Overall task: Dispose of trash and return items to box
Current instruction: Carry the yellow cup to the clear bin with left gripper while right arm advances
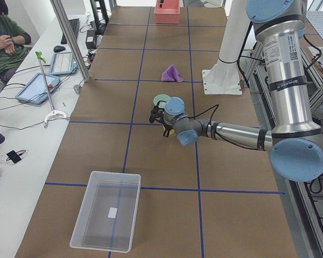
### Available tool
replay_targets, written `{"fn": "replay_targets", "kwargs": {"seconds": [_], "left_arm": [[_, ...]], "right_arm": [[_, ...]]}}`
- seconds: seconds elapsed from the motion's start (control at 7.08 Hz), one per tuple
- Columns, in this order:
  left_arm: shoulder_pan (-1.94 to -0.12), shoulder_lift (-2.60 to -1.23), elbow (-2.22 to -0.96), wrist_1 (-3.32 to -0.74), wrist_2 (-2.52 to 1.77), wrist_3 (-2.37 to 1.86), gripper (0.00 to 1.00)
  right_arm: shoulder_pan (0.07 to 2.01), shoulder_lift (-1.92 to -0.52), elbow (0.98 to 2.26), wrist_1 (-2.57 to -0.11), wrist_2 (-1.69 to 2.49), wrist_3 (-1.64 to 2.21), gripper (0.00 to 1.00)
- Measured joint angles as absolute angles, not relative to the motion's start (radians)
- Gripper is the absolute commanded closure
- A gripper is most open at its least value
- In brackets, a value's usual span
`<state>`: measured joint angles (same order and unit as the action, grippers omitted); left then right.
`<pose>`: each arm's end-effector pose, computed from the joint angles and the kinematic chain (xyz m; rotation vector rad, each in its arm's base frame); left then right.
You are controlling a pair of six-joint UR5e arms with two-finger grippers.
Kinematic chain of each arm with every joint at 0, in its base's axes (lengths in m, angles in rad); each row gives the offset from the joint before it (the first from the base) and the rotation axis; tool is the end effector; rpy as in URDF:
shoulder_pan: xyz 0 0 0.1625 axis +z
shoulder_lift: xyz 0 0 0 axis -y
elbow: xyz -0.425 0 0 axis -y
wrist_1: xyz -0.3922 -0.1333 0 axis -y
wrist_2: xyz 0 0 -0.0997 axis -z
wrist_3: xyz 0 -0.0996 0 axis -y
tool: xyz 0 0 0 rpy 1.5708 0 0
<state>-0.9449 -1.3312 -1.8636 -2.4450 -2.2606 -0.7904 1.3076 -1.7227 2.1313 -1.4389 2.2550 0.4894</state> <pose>0.1847 -0.3749 0.5208 0.2590 1.0600 0.1717 -0.0416 -0.4246 0.4417 0.2372 -0.8100 0.0278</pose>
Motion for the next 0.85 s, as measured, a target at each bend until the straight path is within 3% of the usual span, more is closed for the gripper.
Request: {"fn": "replay_targets", "kwargs": {"seconds": [0.42, 0.85], "left_arm": [[-1.155, -1.351, -1.854, -2.308, -2.307, -0.676, 1.0], [-1.46, -1.563, -1.797, -1.787, -2.311, -0.154, 1.0]], "right_arm": [[1.273, -1.675, 2.132, -1.439, 2.25, 0.566, 0.0], [1.113, -1.57, 2.135, -1.439, 2.134, 0.782, 0.0]]}}
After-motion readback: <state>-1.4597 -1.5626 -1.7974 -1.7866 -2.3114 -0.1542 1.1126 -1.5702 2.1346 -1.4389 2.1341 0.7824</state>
